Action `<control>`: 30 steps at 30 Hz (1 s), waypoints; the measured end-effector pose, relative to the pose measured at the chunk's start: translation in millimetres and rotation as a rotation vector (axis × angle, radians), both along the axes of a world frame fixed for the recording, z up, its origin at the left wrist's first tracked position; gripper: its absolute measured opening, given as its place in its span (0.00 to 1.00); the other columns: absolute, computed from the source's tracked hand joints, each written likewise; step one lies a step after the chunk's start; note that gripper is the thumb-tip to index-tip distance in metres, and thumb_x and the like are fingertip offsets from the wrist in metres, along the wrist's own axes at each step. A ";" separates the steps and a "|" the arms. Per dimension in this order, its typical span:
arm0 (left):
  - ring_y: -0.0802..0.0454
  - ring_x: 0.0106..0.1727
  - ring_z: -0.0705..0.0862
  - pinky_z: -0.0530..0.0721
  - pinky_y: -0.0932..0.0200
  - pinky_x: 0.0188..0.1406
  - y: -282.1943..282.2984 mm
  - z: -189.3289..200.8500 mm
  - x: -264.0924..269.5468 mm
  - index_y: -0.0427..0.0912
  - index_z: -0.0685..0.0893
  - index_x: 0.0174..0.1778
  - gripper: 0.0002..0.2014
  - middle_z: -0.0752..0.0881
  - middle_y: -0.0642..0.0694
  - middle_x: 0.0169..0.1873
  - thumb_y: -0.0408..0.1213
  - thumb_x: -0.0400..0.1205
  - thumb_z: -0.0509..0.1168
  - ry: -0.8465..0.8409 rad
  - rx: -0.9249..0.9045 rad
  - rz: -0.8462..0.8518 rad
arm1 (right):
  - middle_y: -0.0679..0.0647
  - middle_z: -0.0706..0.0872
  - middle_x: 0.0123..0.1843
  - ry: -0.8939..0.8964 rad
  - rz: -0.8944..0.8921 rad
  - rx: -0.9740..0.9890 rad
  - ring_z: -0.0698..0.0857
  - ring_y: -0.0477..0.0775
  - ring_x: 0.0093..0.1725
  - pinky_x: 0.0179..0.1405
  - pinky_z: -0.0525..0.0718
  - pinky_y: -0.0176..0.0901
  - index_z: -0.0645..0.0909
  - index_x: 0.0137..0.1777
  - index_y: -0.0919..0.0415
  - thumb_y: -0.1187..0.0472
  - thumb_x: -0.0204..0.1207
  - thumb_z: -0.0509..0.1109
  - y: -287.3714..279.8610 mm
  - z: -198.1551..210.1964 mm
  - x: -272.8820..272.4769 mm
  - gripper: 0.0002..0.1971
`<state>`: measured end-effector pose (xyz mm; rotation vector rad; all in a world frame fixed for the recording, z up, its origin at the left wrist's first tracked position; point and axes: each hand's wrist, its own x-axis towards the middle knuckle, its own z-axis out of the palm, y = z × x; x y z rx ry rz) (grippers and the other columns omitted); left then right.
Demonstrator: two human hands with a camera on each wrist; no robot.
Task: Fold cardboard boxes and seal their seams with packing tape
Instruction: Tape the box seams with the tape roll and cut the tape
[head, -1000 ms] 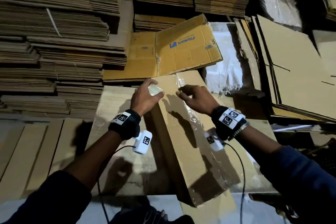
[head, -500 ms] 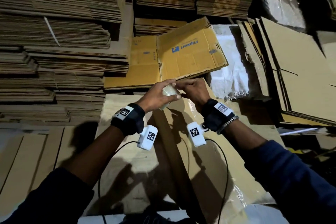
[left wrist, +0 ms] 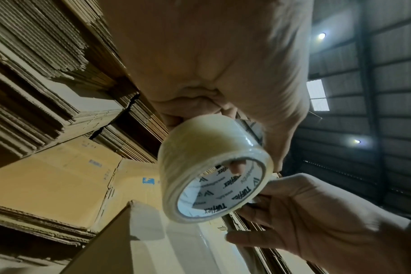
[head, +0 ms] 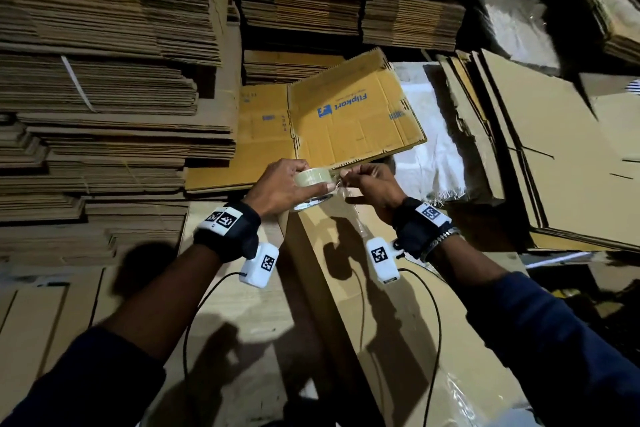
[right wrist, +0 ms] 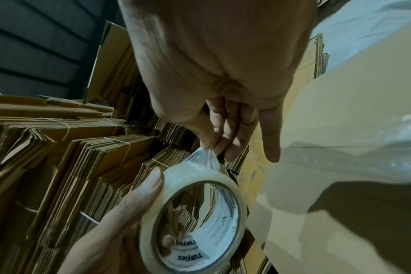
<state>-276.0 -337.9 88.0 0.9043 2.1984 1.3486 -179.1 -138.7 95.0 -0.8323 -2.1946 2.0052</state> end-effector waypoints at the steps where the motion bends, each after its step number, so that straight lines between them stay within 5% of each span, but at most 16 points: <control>1: 0.47 0.40 0.91 0.82 0.57 0.34 1.3 -1.5 -2.5 0.44 0.89 0.42 0.22 0.92 0.47 0.40 0.61 0.74 0.81 0.023 -0.005 0.017 | 0.55 0.90 0.40 0.008 -0.001 -0.007 0.87 0.51 0.45 0.58 0.88 0.68 0.78 0.37 0.58 0.64 0.85 0.74 0.7 -0.5 -2.6 0.14; 7: 0.49 0.34 0.86 0.76 0.54 0.26 11.4 -6.6 -10.4 0.46 0.86 0.36 0.26 0.88 0.48 0.34 0.66 0.69 0.82 0.143 -0.103 0.141 | 0.55 0.91 0.42 0.043 0.017 -0.043 0.91 0.52 0.45 0.51 0.90 0.52 0.80 0.51 0.66 0.62 0.89 0.68 -2.0 -6.8 -11.9 0.07; 11: 0.47 0.31 0.85 0.75 0.55 0.27 5.1 -14.6 -20.2 0.43 0.86 0.36 0.32 0.87 0.47 0.30 0.73 0.69 0.76 0.299 -0.285 0.243 | 0.59 0.88 0.38 0.092 -0.064 -0.099 0.92 0.56 0.40 0.54 0.91 0.56 0.75 0.44 0.63 0.67 0.88 0.68 10.2 -5.5 -13.4 0.10; 17: 0.47 0.38 0.89 0.83 0.55 0.38 5.9 -20.8 -29.4 0.39 0.91 0.47 0.45 0.93 0.41 0.41 0.83 0.65 0.69 0.180 -0.245 0.172 | 0.64 0.84 0.40 -0.020 -0.052 -0.016 0.88 0.61 0.40 0.48 0.94 0.56 0.77 0.53 0.69 0.67 0.88 0.69 45.6 -10.2 -23.6 0.04; 21: 0.41 0.64 0.88 0.86 0.45 0.62 -25.1 -25.4 -40.1 0.40 0.90 0.67 0.49 0.90 0.42 0.66 0.80 0.65 0.72 0.257 -0.378 0.247 | 0.65 0.80 0.37 -0.054 -0.174 0.128 0.83 0.61 0.37 0.49 0.92 0.61 0.78 0.43 0.72 0.69 0.88 0.67 100.3 -1.3 -17.4 0.11; 24: 0.41 0.59 0.90 0.88 0.44 0.61 -47.5 -39.3 -48.8 0.38 0.90 0.66 0.49 0.92 0.42 0.63 0.80 0.65 0.73 0.215 -0.441 0.267 | 0.64 0.80 0.37 -0.104 -0.221 0.182 0.84 0.61 0.38 0.52 0.89 0.61 0.77 0.40 0.66 0.70 0.88 0.67 143.1 4.1 -5.4 0.12; 27: 0.42 0.47 0.91 0.86 0.52 0.45 -45.7 -49.9 -49.8 0.37 0.92 0.49 0.49 0.93 0.45 0.46 0.85 0.61 0.71 0.181 -0.381 0.253 | 0.62 0.83 0.39 -0.144 -0.233 0.232 0.88 0.61 0.41 0.54 0.90 0.60 0.78 0.43 0.65 0.69 0.88 0.67 161.5 -0.6 -9.4 0.10; 30: 0.38 0.64 0.89 0.85 0.48 0.59 -38.7 -55.0 -50.4 0.37 0.91 0.62 0.50 0.92 0.40 0.63 0.81 0.64 0.72 0.186 -0.417 0.253 | 0.64 0.83 0.40 -0.207 -0.237 0.231 0.87 0.63 0.43 0.56 0.90 0.64 0.79 0.42 0.67 0.69 0.88 0.67 163.6 -11.6 -18.6 0.11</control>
